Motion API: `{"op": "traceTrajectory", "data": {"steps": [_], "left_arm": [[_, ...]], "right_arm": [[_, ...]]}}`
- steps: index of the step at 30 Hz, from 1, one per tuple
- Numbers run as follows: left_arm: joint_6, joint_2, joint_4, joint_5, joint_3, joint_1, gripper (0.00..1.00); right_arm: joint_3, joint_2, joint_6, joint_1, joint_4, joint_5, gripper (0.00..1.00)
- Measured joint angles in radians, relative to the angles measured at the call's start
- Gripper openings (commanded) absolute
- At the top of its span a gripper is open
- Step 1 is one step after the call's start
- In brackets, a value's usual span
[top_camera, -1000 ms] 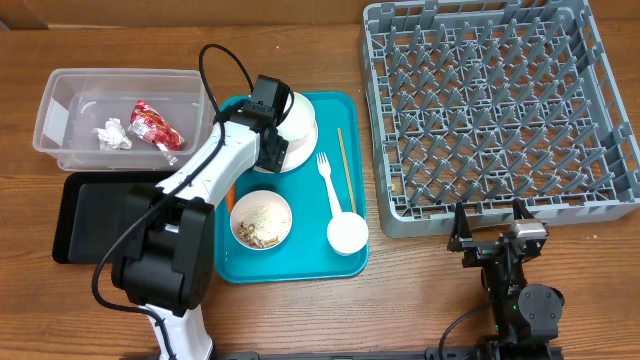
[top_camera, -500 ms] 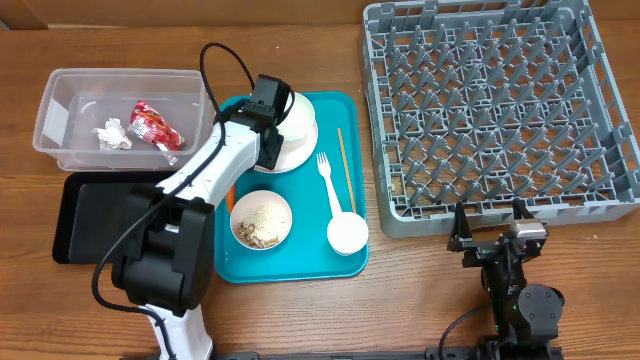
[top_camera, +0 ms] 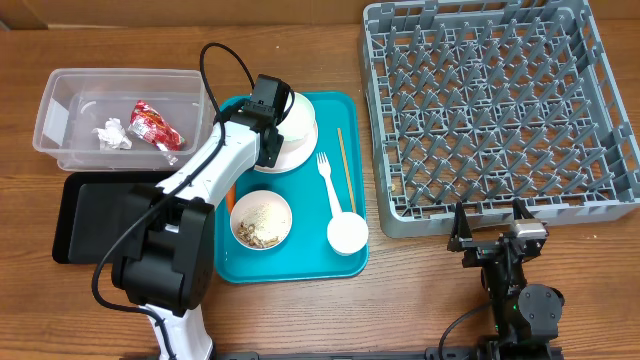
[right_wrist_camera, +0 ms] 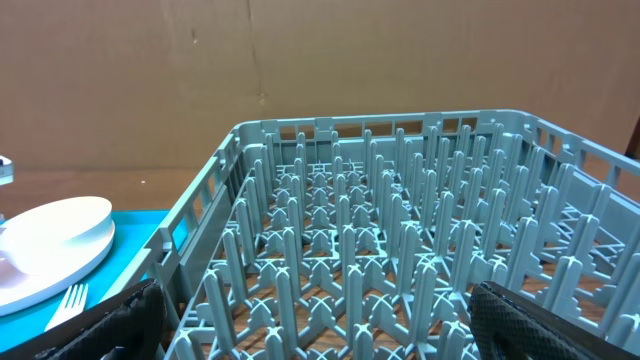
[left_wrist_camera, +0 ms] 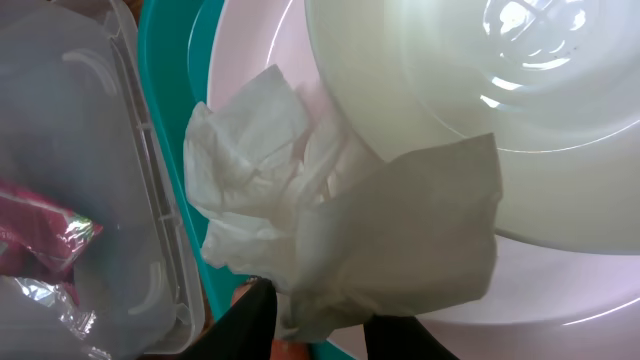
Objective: Sort waste into correct bins and load items into the dishwasher
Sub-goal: 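Reach left gripper to the plate and grasp the remaining tissue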
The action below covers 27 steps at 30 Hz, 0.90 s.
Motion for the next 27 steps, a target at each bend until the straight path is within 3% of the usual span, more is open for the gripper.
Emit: {"op": "traceTrajectory", "data": {"steps": [3,8,12,27], "left_arm": [[-0.003,0.000,0.001,0.000,0.000,0.000,0.19],[0.000,0.000,0.002,0.000,0.000,0.000,0.17],[-0.001,0.000,0.002,0.000,0.000,0.000,0.04],[-0.006,0.000,-0.032,-0.001,0.002,0.000,0.04]], "right_arm": [[0.000,0.000,0.000,0.000,-0.001,0.000,1.00],[0.000,0.000,0.000,0.000,0.000,0.000,1.00],[0.000,0.000,0.000,0.000,0.000,0.000,1.00],[0.000,0.000,0.000,0.000,0.000,0.000,1.00]]}}
